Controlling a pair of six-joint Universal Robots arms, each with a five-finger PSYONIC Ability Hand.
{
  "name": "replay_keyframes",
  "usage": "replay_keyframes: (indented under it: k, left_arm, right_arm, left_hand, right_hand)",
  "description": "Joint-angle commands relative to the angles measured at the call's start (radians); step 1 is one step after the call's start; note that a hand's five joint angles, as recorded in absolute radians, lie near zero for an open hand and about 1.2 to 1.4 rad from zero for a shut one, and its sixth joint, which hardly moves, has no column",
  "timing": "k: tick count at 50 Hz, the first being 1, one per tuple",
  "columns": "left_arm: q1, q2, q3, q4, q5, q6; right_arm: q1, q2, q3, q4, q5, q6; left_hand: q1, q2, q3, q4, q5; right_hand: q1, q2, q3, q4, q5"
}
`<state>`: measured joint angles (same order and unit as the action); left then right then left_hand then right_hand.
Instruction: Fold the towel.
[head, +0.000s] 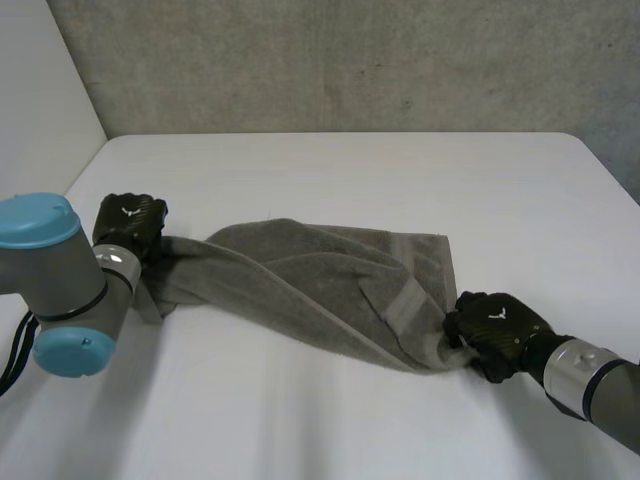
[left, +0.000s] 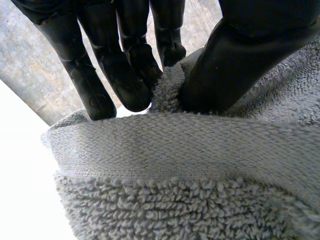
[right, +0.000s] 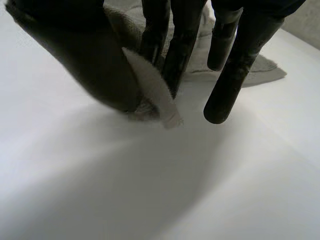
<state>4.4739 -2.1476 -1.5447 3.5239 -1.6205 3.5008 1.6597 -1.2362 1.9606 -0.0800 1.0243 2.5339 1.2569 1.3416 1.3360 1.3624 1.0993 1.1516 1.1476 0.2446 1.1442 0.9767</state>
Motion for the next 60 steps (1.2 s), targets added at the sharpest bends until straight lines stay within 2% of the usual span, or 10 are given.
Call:
replay_keyframes:
  k: [1,11,17,24,32,35,40,45,55,60]
  left_arm:
    - [-0.005,0.006,0.001,-0.005,0.001,0.001]
    - [-0.012,0.196,0.003,-0.095,0.04,-0.028]
    - [-0.007,0.421,0.018,-0.154,0.154,-0.19]
    - [0.019,0.614,0.066,-0.195,0.235,-0.335]
    - [0.096,0.663,0.144,-0.27,0.289,-0.376]
    - [0.11,0.601,0.179,-0.298,0.29,-0.376]
    - [0.099,0.335,0.303,-0.394,0.28,-0.365]
    - [0.091,0.145,0.479,-0.457,0.272,-0.367]
    - [0.059,-0.121,1.022,-0.433,0.195,-0.376]
    - [0.059,-0.155,1.275,-0.223,0.08,-0.387]
  right_arm:
    - [0.006,0.018,-0.015,0.003,0.017,0.0]
    - [0.002,-0.2,-0.23,0.157,0.003,0.229]
    - [-0.006,-0.33,-0.588,0.296,-0.041,0.449]
    - [-0.06,-0.313,-0.993,0.569,-0.067,0.513]
    - [-0.019,-0.079,-1.29,0.759,-0.017,0.396]
    - [0.026,-0.037,-1.307,0.79,0.016,0.335]
    - [0.21,0.186,-1.399,0.875,0.265,0.055]
    - [0.271,0.323,-1.5,0.82,0.42,-0.04]
    - [0.338,0.494,-1.919,0.44,0.551,0.097]
    - [0.347,0.456,-1.987,0.264,0.554,0.259]
  left_hand:
    - [0.139,0.055,0.06,0.034,0.122]
    - [0.139,0.055,0.06,0.034,0.122]
    - [0.139,0.055,0.06,0.034,0.122]
    - [0.139,0.055,0.06,0.034,0.122]
    - [0.139,0.055,0.06,0.034,0.122]
    - [0.139,0.055,0.06,0.034,0.122]
    - [0.139,0.055,0.06,0.034,0.122]
    - [0.139,0.055,0.06,0.034,0.122]
    - [0.139,0.055,0.06,0.034,0.122]
    - [0.139,0.055,0.06,0.034,0.122]
  right_hand:
    - [0.245,0.249,1.152,0.252,0.245]
    - [0.245,0.249,1.152,0.252,0.245]
    - [0.245,0.249,1.152,0.252,0.245]
    - [0.245,0.249,1.152,0.252,0.245]
    - [0.245,0.249,1.152,0.252,0.245]
    - [0.245,0.249,1.152,0.252,0.245]
    - [0.245,0.249,1.152,0.252,0.245]
    - [0.245,0.249,1.152,0.252,0.245]
    - [0.245,0.249,1.152,0.252,0.245]
    - [0.245,0.249,1.152,0.252,0.245]
